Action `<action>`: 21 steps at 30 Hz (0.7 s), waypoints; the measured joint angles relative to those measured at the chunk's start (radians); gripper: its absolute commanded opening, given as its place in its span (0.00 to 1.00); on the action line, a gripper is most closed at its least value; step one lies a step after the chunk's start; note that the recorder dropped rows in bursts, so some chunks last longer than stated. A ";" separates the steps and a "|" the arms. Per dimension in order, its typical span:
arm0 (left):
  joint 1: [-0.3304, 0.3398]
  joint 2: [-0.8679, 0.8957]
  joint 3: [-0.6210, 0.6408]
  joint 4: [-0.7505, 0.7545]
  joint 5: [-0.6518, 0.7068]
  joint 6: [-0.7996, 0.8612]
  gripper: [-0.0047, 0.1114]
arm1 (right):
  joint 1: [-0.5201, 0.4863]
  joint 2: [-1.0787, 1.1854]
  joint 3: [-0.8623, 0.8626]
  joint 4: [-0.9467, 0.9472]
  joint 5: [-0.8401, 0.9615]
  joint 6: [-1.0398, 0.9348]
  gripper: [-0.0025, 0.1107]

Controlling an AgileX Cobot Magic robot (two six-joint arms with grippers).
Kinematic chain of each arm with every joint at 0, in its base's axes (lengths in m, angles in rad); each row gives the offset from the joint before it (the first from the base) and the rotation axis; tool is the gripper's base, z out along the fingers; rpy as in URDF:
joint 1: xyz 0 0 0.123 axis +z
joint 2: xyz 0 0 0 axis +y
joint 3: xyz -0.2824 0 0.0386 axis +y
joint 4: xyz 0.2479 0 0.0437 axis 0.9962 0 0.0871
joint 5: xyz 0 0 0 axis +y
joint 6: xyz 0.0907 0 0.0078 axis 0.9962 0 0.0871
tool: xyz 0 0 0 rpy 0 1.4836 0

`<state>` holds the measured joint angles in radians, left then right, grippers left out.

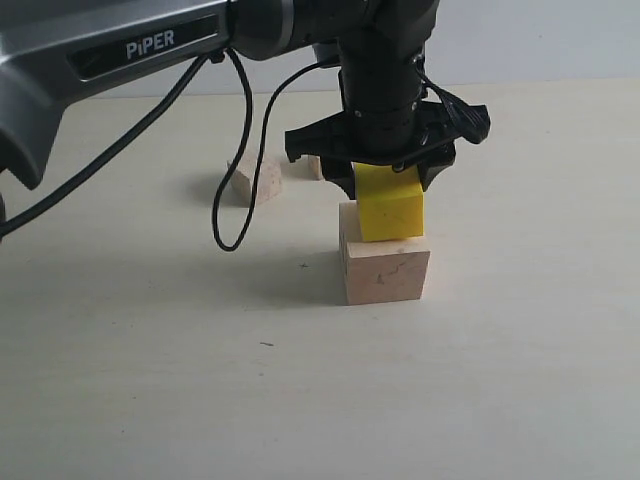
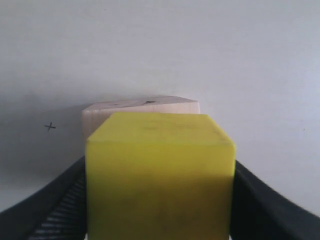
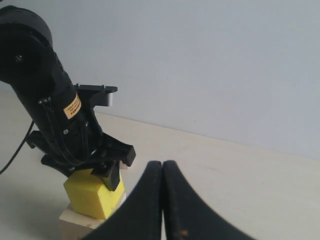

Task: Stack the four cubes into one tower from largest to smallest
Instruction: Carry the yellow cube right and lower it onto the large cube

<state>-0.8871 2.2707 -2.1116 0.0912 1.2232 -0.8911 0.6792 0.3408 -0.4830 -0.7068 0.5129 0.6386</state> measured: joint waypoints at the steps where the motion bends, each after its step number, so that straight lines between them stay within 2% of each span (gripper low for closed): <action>1: 0.000 0.000 0.000 -0.002 0.000 0.001 0.04 | 0.000 0.000 0.000 0.000 0.000 0.000 0.02; 21: 0.023 0.000 0.000 -0.031 0.000 0.049 0.04 | 0.000 0.000 0.000 0.000 -0.002 0.000 0.02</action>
<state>-0.8640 2.2707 -2.1116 0.0606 1.2232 -0.8420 0.6792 0.3408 -0.4830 -0.7068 0.5113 0.6386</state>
